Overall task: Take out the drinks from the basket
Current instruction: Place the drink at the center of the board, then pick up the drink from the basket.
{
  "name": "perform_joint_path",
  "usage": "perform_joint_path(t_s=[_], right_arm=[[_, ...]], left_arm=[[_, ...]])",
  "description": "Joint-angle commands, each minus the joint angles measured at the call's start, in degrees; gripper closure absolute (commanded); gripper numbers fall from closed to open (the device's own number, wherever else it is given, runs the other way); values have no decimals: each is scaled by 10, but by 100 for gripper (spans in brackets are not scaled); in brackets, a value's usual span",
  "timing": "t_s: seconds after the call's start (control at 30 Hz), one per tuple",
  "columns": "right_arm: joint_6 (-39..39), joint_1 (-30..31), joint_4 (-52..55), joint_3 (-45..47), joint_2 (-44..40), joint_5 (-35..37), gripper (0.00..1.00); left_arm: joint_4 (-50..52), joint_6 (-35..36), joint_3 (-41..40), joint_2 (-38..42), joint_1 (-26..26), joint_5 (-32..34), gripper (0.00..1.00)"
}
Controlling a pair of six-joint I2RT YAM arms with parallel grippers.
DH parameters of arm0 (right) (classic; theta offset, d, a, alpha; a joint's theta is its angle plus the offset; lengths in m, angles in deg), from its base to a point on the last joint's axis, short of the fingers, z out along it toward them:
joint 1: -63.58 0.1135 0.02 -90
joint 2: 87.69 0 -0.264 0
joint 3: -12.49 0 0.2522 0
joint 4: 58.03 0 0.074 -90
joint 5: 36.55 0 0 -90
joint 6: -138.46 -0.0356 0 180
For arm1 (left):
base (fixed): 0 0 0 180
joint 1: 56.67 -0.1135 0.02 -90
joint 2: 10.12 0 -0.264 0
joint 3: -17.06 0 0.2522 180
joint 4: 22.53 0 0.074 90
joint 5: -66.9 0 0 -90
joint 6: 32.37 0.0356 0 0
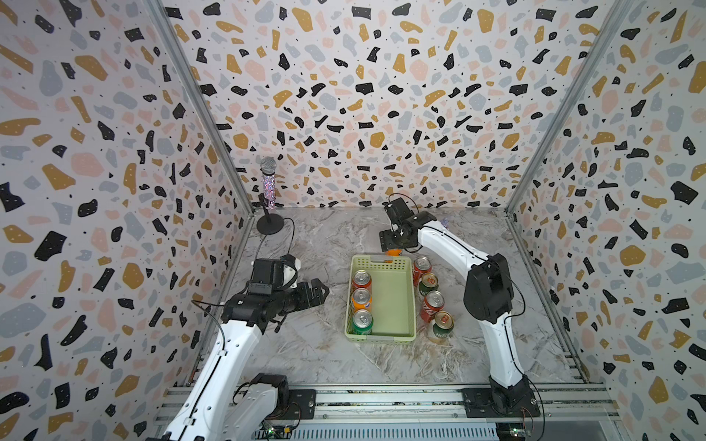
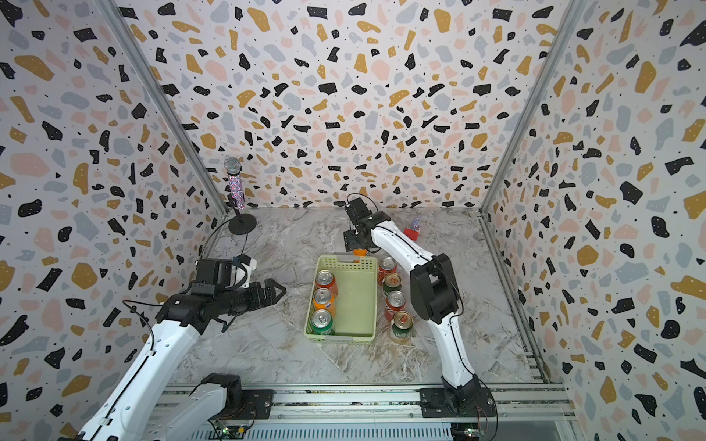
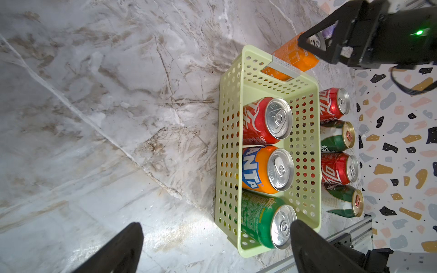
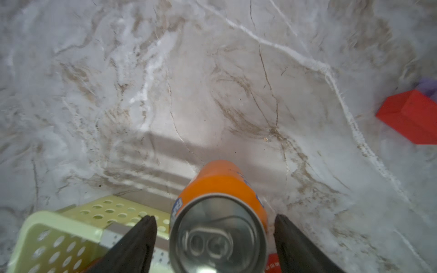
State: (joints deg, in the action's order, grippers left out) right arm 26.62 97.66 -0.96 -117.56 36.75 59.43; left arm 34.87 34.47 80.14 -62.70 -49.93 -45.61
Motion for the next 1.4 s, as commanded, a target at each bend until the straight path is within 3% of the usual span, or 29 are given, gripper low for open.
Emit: perform_joint_path(t_s=[0.0,0.33,0.67,0.87,1.1,1.37], right_arm=[[17,2,23,-16,-70,4,14],[49,1,29,34,-197,-7,0],[45,-1,3,263,-383,-43,0],[11,1,-17,376,-475,-103,9],[-19,41,-17,440,-512,-95,12],[-49,129,-22,443,-473,-33,14]], left_arm=[[-15,0,-6,-2,-4,-7,0],[-20,1,-6,-7,-4,-20,0],[-32,-4,-11,-9,1,-32,0],[-31,-7,-12,-15,16,-24,0],[-30,-7,-12,-19,17,-15,0],[-15,-3,-6,-19,17,23,0]])
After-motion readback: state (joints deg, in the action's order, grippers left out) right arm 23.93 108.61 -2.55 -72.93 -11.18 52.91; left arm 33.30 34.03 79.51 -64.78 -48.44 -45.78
